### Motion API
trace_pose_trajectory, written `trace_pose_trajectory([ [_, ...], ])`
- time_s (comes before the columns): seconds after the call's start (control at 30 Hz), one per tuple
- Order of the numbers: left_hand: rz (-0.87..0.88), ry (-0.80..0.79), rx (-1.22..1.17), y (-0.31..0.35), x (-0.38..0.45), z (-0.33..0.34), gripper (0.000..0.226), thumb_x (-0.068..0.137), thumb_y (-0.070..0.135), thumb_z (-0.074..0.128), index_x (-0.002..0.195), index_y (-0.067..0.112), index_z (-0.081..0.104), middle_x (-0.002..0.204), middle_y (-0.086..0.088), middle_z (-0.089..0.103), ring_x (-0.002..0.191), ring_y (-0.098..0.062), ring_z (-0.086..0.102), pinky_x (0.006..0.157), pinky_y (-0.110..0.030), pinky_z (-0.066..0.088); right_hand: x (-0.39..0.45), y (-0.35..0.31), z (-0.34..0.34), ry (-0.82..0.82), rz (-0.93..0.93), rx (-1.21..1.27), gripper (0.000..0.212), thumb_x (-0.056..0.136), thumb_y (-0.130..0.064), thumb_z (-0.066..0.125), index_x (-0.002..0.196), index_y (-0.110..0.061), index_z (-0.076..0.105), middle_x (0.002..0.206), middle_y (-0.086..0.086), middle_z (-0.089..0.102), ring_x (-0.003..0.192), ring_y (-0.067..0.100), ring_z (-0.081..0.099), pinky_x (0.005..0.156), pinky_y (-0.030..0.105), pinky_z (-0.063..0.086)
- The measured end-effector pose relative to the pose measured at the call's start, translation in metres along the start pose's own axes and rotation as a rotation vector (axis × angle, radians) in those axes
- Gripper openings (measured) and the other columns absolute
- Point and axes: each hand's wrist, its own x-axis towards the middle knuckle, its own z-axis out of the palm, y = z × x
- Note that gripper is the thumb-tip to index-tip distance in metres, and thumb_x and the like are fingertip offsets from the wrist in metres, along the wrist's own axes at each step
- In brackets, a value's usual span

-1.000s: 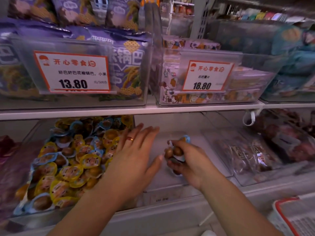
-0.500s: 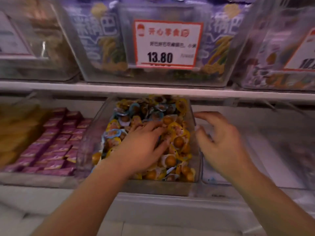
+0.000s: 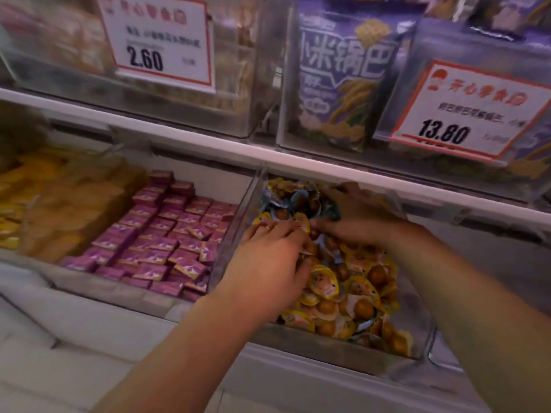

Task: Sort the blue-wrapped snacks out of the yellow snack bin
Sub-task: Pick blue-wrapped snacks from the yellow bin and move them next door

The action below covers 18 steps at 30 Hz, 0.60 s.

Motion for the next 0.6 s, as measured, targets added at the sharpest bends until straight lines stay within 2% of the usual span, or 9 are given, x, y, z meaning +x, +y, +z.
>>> trace_pose_trajectory([
  [0.07, -0.014, 0.042, -0.079, -0.001, -0.001, 0.000, 0.041, 0.092, 0.044, 0.048, 0.130, 0.032, 0.055, 0.132, 0.005, 0.052, 0.117, -0.023, 0.051, 0.103, -0.038, 0.039, -0.003, -0.001, 0.006, 0.013, -0.005, 0.064, 0.078, 0.083, -0.063, 0.062, 0.151, -0.044, 0.029, 0.155, 0.009, 0.035, 0.142, 0.031, 0.031, 0.112, 0.035, 0.029],
  [0.13, -0.021, 0.083, -0.137, -0.001, 0.000, -0.001, 0.042, 0.091, 0.042, 0.049, 0.131, 0.029, 0.054, 0.132, 0.003, 0.051, 0.114, -0.024, 0.052, 0.100, -0.039, 0.042, -0.009, -0.004, 0.002, 0.003, -0.089, 0.140, 0.064, 0.083, -0.056, 0.068, 0.142, -0.042, 0.046, 0.144, 0.000, 0.052, 0.132, 0.022, 0.046, 0.107, 0.030, 0.036],
  [0.2, -0.034, 0.133, -0.190, 0.000, 0.002, -0.001, 0.045, 0.090, 0.040, 0.052, 0.133, 0.027, 0.051, 0.136, 0.002, 0.049, 0.115, -0.025, 0.052, 0.099, -0.040, 0.044, -0.018, -0.010, -0.001, 0.011, -0.185, 0.242, 0.048, 0.083, -0.039, 0.070, 0.130, -0.035, 0.060, 0.129, -0.007, 0.064, 0.119, 0.011, 0.058, 0.103, 0.032, 0.046],
  [0.27, -0.038, 0.159, -0.221, 0.000, 0.008, -0.003, 0.053, 0.088, 0.039, 0.054, 0.139, 0.026, 0.043, 0.140, -0.001, 0.046, 0.115, -0.028, 0.052, 0.098, -0.040, 0.045, -0.032, -0.015, -0.002, 0.019, -0.217, 0.366, 0.037, 0.086, -0.023, 0.072, 0.118, -0.040, 0.064, 0.117, -0.015, 0.065, 0.108, -0.008, 0.059, 0.095, 0.017, 0.046],
  [0.33, -0.022, 0.117, -0.201, -0.001, 0.013, -0.005, 0.063, 0.086, 0.042, 0.053, 0.145, 0.028, 0.035, 0.143, -0.003, 0.041, 0.117, -0.031, 0.050, 0.098, -0.040, 0.043, -0.043, -0.015, -0.001, 0.045, -0.222, 0.439, 0.044, 0.088, -0.012, 0.071, 0.111, -0.048, 0.060, 0.114, -0.023, 0.061, 0.104, -0.017, 0.055, 0.085, 0.000, 0.038],
  [0.43, -0.022, 0.045, -0.145, -0.005, 0.017, -0.004, 0.063, 0.088, 0.042, 0.052, 0.148, 0.033, 0.035, 0.150, 0.000, 0.037, 0.129, -0.028, 0.042, 0.105, -0.038, 0.036, -0.055, -0.008, -0.005, 0.088, -0.153, 0.520, 0.044, 0.090, -0.009, 0.069, 0.123, -0.037, 0.062, 0.122, -0.019, 0.061, 0.114, 0.000, 0.058, 0.085, -0.002, 0.037],
  [0.53, -0.017, 0.046, -0.110, -0.007, 0.020, 0.000, 0.049, 0.091, 0.039, 0.054, 0.139, 0.035, 0.049, 0.141, 0.007, 0.049, 0.128, -0.020, 0.045, 0.104, -0.033, 0.036, -0.070, 0.000, -0.006, 0.108, -0.054, 0.516, 0.066, 0.090, -0.015, 0.070, 0.144, -0.042, 0.043, 0.127, -0.011, 0.061, 0.108, 0.012, 0.064, 0.090, 0.019, 0.052],
  [0.57, -0.013, 0.063, -0.120, -0.007, 0.022, 0.000, 0.044, 0.091, 0.037, 0.057, 0.134, 0.034, 0.055, 0.135, 0.006, 0.055, 0.123, -0.021, 0.049, 0.102, -0.034, 0.039, -0.076, 0.002, -0.003, 0.121, -0.042, 0.517, 0.071, 0.090, -0.016, 0.070, 0.147, -0.044, 0.038, 0.128, -0.013, 0.060, 0.108, 0.011, 0.064, 0.090, 0.021, 0.053],
  [0.6, -0.014, 0.087, -0.142, -0.007, 0.025, 0.000, 0.039, 0.089, 0.035, 0.061, 0.128, 0.031, 0.061, 0.129, 0.004, 0.060, 0.118, -0.022, 0.053, 0.099, -0.034, 0.042, -0.082, 0.003, 0.001, 0.153, -0.054, 0.541, 0.072, 0.090, -0.016, 0.070, 0.147, -0.045, 0.036, 0.129, -0.019, 0.058, 0.112, 0.004, 0.061, 0.092, 0.016, 0.051],
])
